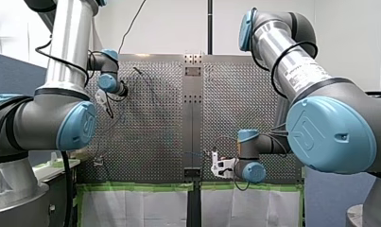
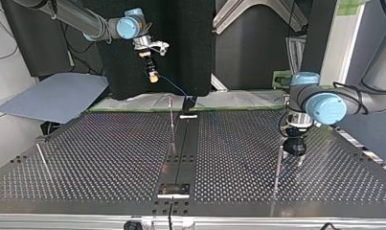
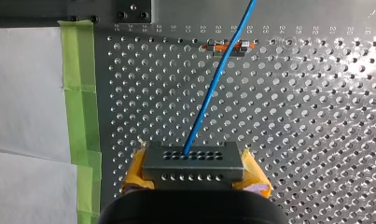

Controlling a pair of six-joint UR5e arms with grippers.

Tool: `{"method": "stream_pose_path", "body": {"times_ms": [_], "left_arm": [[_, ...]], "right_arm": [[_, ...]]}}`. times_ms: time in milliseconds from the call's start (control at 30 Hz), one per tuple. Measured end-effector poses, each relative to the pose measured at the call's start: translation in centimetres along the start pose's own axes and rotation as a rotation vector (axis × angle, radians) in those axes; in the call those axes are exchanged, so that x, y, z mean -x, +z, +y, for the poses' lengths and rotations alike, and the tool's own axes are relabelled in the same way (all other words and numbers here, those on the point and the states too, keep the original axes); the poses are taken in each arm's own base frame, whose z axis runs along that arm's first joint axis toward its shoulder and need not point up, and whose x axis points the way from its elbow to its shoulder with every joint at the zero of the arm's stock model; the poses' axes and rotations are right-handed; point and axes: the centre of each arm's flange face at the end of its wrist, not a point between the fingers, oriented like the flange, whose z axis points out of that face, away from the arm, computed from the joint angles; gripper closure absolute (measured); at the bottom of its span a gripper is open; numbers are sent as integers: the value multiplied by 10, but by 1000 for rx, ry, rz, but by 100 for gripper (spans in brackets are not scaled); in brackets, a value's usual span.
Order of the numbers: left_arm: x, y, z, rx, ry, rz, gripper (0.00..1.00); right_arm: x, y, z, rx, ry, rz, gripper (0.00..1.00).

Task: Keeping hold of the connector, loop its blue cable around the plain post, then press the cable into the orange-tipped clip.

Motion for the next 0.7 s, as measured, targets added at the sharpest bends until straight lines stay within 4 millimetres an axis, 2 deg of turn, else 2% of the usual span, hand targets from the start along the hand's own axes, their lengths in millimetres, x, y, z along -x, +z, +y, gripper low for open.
{"method": "stream_pose_path", "body": {"times_ms": [467, 700], "left_arm": [[12, -5, 7, 8, -135, 13, 1], [5, -18, 13, 6, -194, 40, 1]], "right_arm": [[2, -1, -1, -6, 0, -5, 100], [2, -1, -2, -11, 0, -7, 100]]}}
